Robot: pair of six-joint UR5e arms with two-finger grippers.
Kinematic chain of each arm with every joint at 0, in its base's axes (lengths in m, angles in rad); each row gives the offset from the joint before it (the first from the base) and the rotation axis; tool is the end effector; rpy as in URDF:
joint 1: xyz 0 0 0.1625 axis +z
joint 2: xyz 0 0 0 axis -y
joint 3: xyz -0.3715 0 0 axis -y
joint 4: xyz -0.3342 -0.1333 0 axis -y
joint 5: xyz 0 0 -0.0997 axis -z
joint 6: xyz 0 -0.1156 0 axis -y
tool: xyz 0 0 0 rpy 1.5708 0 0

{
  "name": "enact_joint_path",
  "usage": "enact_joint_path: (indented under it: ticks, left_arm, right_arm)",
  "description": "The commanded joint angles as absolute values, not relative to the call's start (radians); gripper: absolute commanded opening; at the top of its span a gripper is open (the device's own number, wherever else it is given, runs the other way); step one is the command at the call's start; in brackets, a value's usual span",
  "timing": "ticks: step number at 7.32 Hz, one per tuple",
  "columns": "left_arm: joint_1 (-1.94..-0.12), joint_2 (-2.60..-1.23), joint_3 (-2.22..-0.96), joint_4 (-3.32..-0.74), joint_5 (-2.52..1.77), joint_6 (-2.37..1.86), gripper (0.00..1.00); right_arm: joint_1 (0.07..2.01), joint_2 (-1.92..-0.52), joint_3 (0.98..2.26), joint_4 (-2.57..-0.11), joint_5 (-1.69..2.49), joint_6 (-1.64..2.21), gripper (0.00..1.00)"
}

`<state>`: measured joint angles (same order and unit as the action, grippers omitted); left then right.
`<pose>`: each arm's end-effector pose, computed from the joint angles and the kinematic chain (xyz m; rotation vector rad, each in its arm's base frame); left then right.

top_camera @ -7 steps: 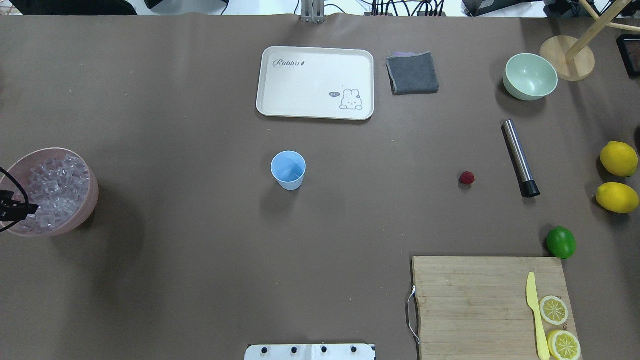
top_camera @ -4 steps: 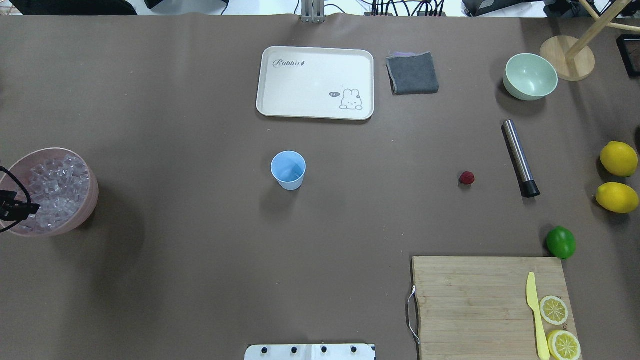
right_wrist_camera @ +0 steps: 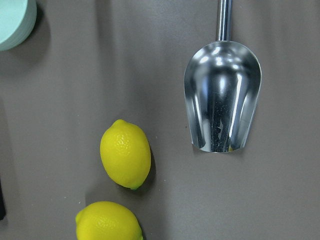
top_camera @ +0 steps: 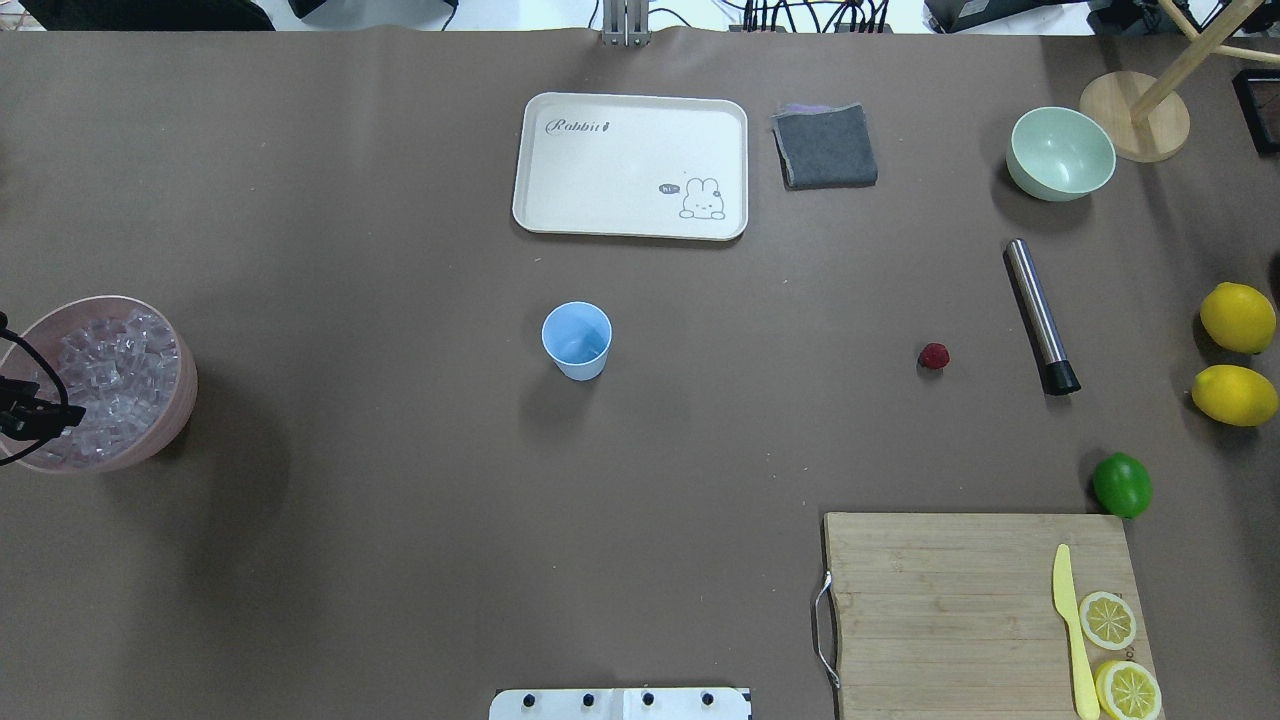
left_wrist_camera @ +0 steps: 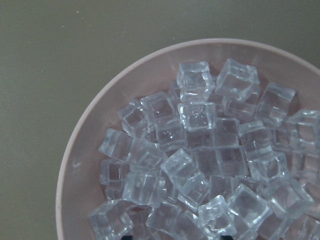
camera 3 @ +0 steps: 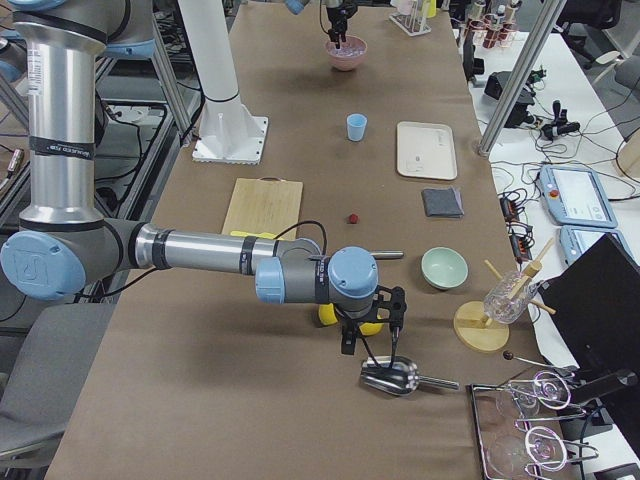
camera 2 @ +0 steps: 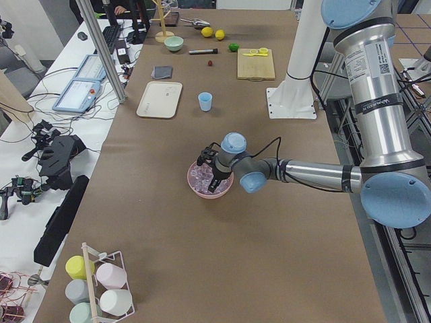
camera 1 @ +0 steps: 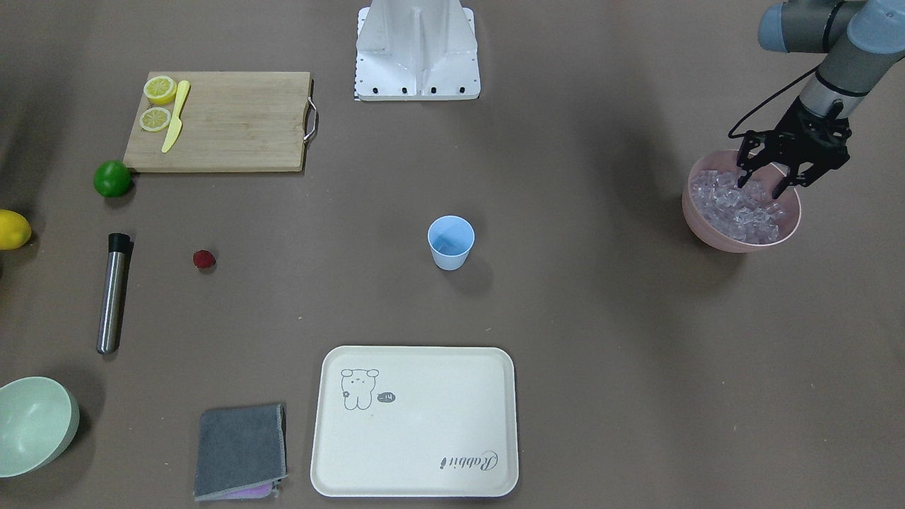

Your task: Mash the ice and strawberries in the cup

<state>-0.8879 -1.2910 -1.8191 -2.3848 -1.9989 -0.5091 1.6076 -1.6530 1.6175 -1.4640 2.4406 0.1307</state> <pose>0.1713 -0.3457 0.5344 0.4111 0.7711 0.3301 0.0599 -0.4063 0.6119 0.0259 -0.8722 0.1257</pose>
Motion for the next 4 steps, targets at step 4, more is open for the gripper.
enact_joint_path:
  ticks: [4]
  left_arm:
    - [-0.884,-1.292,-1.804,-2.384,-2.009,-0.503,0.66]
  right_arm:
    - [1.608,-1.652,1.621,-1.463,2.441,0.138,1.00]
